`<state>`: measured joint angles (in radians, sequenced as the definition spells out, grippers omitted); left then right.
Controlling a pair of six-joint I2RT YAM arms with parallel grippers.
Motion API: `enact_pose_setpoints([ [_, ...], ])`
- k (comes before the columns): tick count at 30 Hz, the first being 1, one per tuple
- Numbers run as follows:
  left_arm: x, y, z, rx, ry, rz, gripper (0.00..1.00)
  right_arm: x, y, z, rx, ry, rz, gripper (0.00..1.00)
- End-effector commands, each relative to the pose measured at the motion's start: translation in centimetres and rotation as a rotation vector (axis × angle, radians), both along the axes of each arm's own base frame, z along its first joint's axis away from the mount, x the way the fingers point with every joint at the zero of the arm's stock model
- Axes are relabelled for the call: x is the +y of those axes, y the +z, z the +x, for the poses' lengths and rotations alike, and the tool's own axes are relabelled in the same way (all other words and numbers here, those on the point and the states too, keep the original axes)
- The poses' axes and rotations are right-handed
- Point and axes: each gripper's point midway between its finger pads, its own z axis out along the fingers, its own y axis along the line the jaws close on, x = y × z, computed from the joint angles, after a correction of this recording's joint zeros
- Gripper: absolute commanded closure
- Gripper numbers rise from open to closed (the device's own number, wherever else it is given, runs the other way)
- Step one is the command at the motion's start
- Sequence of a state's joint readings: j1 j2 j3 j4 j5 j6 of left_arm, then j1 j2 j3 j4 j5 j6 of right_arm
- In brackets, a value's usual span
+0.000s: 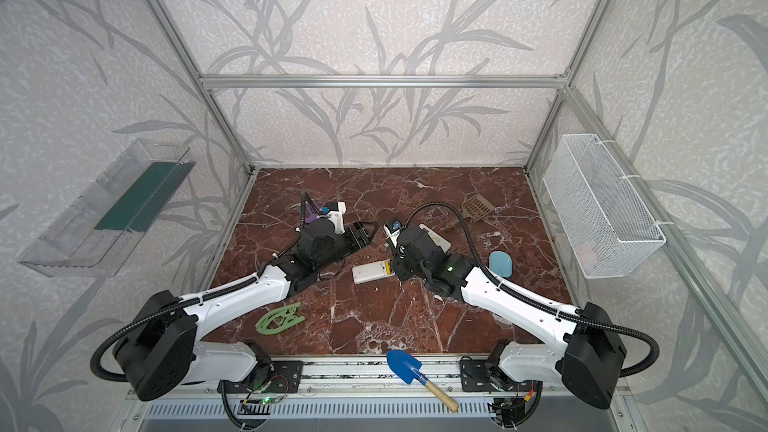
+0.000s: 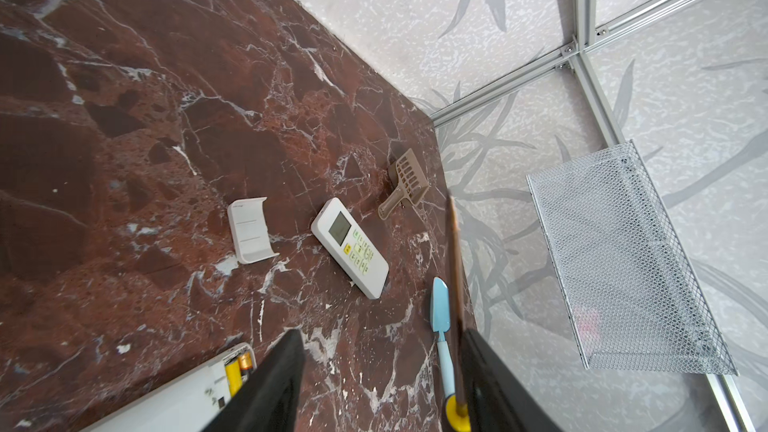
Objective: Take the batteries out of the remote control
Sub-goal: 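Lift the screwdriver toward the remote's batteries while the left gripper moves toward the remote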
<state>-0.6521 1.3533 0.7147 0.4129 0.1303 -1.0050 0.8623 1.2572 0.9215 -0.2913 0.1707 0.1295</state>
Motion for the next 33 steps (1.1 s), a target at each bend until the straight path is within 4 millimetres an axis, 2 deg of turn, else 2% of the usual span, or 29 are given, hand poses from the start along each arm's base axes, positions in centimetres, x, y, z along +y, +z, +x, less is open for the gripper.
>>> enact_pose_setpoints([
  [1, -0.3, 1.6, 0.6, -0.058, 0.025, -0.082, 0.42, 1.2, 1.0, 0.2, -0.012, 0.027, 0.027, 0.97],
  [7, -0.2, 2.2, 0.5, -0.087, 0.028, -0.127, 0.47, 1.3, 0.7, 0.8, -0.012, 0.008, 0.013, 0.98],
  [11, 0.1, 1.4, 0.5, -0.065, 0.046, -0.113, 0.51, 1.9, 1.3, 0.7, -0.022, 0.032, 0.047, 0.98],
  [18, -0.6, 1.2, 0.9, -0.063, 0.032, -0.140, 0.57, 2.8, 2.0, 0.4, -0.025, 0.073, 0.071, 0.98],
  [26, -0.8, 1.3, 1.1, -0.068, 0.031, -0.176, 1.00, 2.9, 2.4, 0.7, -0.054, 0.070, 0.069, 0.97],
  [33, 0.1, 2.2, 1.1, -0.062, 0.069, -0.247, 1.00, 3.6, 3.0, 0.8, -0.159, 0.135, 0.110, 0.91],
])
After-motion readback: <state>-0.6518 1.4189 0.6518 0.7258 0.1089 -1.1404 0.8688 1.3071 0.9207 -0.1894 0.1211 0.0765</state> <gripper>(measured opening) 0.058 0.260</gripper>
